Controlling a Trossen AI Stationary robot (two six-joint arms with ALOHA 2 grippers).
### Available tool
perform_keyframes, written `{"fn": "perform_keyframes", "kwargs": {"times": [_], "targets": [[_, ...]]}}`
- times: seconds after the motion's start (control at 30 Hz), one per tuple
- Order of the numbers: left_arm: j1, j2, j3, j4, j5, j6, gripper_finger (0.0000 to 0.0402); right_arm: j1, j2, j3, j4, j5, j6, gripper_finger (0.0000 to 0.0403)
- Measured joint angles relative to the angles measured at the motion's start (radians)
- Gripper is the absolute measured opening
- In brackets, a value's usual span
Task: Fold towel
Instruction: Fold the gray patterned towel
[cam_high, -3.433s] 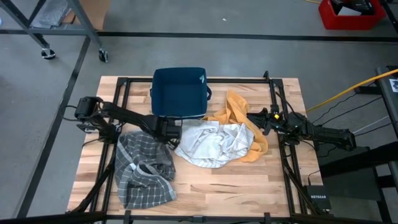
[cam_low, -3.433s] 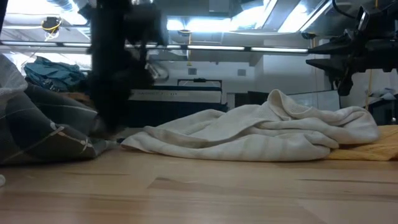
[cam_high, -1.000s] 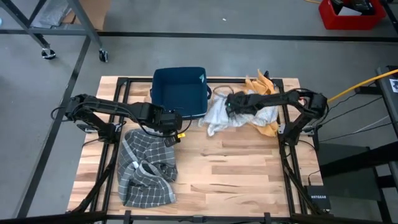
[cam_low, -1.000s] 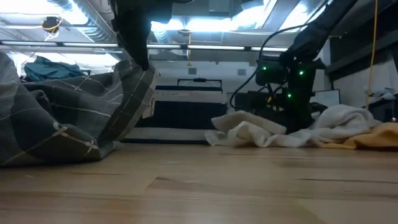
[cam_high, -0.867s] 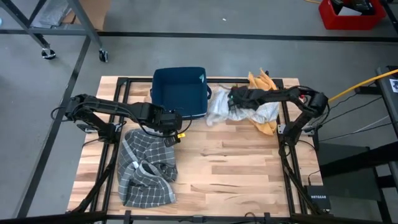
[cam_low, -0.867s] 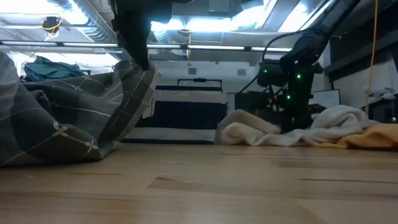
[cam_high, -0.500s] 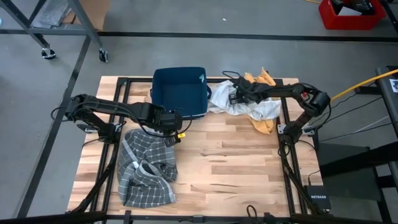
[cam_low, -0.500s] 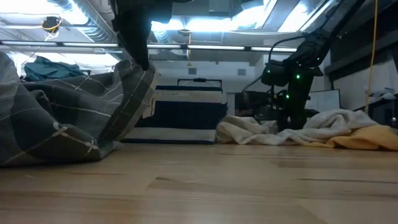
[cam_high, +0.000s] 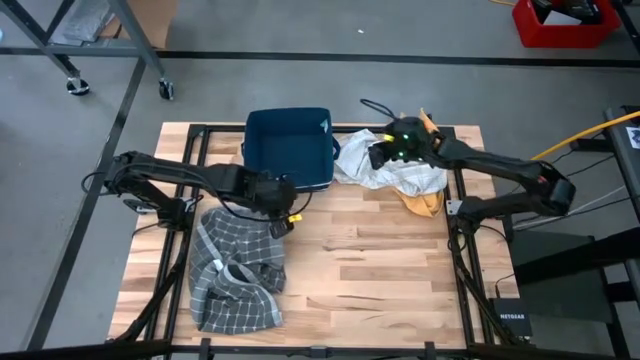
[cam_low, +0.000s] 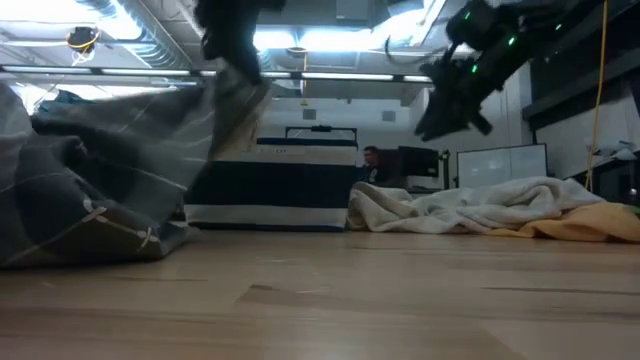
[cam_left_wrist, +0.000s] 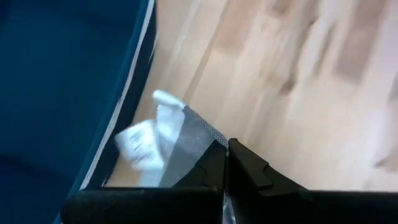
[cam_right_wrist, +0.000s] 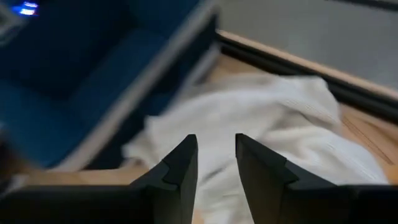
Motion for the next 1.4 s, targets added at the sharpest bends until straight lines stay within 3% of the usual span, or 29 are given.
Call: {"fn": "perform_keyframes", "kwargs": {"times": [0.23, 0.53, 0.83, 1.0, 1.27, 1.4], "targets": [[-0.024, -0.001, 0.172, 0.016, 0.001, 0.034, 0.0, 0.099, -0.049, 0.0, 0.02, -0.063, -0.006, 0.0115], [-0.05, -0.001, 0.35, 0.106, 0.006, 0.109, 0.0, 0.257, -0.018, 0.0, 0.283, -0.116, -0.103, 0.0115], [-0.075, -0.002, 0.599, 0.16, 0.176, 0.22, 0.0, 0.347, -0.017, 0.0, 0.449, -0.115, -0.223, 0.0115], [-0.117, -0.002, 0.728, 0.159, 0.199, 0.3, 0.0, 0.353, -0.017, 0.0, 0.493, -0.117, -0.225, 0.0115], [-0.182, -0.008, 0.784, 0.153, 0.21, 0.318, 0.0, 0.352, -0.009, 0.0, 0.587, -0.124, -0.225, 0.0115], [-0.227, -0.005, 0.78, 0.059, 0.26, 0.314, 0.0, 0.352, 0.012, 0.0, 0.627, -0.125, -0.225, 0.0115]]}}
